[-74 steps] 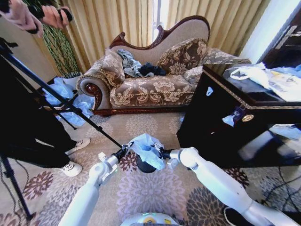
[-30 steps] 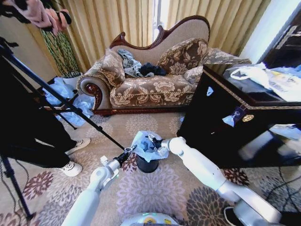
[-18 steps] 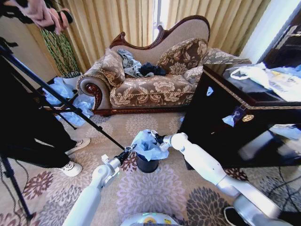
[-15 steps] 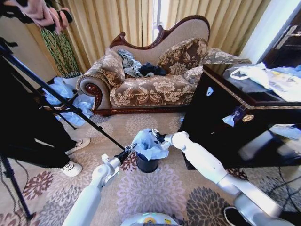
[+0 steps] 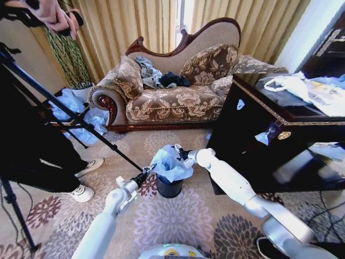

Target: Place a garbage bag over the trash bin.

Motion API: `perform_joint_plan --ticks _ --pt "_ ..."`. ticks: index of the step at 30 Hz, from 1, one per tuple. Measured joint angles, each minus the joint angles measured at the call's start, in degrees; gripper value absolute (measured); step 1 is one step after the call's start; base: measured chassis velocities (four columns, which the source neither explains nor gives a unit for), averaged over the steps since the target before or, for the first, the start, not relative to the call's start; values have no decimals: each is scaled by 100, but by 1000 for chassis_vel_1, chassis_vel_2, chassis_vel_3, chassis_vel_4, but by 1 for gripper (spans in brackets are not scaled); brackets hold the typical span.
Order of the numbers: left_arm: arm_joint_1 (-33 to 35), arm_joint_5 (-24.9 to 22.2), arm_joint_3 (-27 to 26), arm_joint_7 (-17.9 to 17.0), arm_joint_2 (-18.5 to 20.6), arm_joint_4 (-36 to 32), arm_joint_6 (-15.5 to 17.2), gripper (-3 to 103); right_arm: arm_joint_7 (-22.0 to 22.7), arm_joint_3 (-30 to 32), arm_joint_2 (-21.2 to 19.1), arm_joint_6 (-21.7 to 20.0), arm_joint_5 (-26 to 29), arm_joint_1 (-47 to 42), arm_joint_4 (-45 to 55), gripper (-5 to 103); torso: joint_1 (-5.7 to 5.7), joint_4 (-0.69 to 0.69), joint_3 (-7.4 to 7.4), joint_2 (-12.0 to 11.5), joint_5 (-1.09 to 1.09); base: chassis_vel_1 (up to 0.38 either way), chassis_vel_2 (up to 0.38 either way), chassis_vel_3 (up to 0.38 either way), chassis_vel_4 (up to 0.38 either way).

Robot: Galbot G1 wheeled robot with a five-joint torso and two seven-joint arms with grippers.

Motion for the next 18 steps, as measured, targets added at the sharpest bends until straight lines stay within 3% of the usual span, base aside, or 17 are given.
perform_joint_plan --ticks 11,18 --pt "-121 8 95 -22 -140 -7 -115 0 41 265 -180 103 -152 -325 -173 100 0 0 0 0 1 0 0 0 0" --pt "-152 -5 196 -112 -200 -133 -135 0 16 500 -567 132 -81 -727 144 100 -1 -1 -1 0 2 0 0 0 0"
